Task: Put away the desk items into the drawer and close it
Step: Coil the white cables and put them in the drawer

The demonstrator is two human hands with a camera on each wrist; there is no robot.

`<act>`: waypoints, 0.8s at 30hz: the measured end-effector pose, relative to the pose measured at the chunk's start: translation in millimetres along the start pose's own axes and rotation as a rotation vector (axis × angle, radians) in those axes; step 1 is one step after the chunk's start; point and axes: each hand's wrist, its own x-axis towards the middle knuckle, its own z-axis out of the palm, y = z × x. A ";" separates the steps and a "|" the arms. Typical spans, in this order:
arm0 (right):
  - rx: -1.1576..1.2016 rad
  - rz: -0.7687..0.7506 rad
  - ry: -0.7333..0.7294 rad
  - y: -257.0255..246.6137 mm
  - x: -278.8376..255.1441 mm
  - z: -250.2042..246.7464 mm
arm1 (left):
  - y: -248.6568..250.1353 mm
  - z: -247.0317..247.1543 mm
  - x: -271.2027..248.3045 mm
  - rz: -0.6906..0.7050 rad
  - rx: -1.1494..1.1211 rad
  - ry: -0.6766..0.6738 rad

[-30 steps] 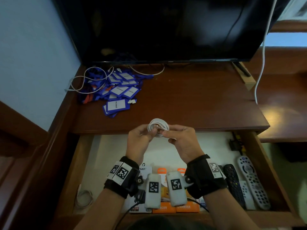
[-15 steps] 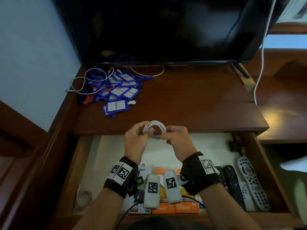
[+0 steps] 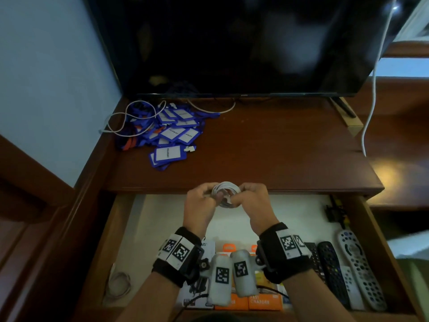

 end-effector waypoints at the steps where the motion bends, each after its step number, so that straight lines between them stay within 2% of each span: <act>1: 0.015 0.012 -0.002 -1.4 -0.7 0.1 | 1.6 0.1 0.0 0.005 -0.001 0.002; 8: 0.046 0.008 -0.020 -4.8 -4.1 1.5 | 11.4 -3.6 -7.2 -0.014 -0.087 -0.019; 13: 0.163 0.018 0.034 0.9 -6.3 0.9 | 23.4 -7.0 -8.4 -0.020 -0.054 -0.061; 16: 0.152 -0.064 -0.008 -2.0 -8.1 -0.4 | 27.2 -9.2 -8.2 -0.016 -0.061 -0.056; 20: 0.127 -0.138 0.013 -6.0 -8.4 -3.1 | 27.7 -9.6 -8.1 -0.134 -0.103 -0.136; 24: 0.108 -0.095 0.049 -5.7 -7.6 -0.6 | 27.6 -12.8 -8.3 -0.193 -0.141 -0.213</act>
